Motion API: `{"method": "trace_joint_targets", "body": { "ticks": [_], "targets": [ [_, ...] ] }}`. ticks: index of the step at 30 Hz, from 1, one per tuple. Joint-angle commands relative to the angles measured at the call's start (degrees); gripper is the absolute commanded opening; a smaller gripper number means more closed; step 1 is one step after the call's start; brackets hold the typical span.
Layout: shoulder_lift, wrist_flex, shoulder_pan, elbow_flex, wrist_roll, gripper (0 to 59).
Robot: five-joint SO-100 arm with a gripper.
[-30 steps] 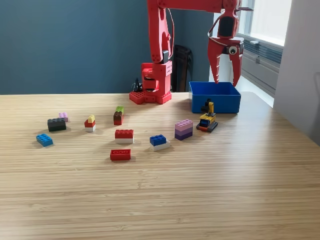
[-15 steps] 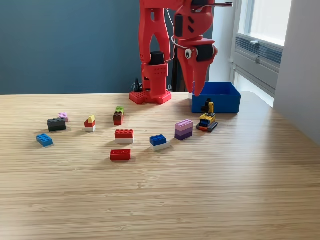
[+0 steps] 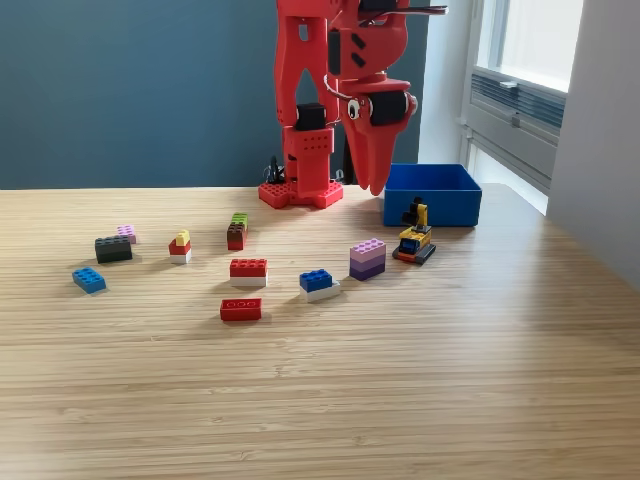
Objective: Grasp a lego block and put it in the bin.
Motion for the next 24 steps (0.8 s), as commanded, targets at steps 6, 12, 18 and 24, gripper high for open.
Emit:
{"method": "trace_joint_targets", "body": {
  "ticks": [6,12,18,24],
  "targets": [
    [1.93,-2.11,1.41,-1.76,0.00,10.2],
    [1.93,-3.96,1.49,-2.11,1.49,11.4],
    [1.93,-5.01,2.64,-1.58,5.80,11.8],
    [1.93,-5.01,8.53,2.20,10.46,11.6]
  ]
}}
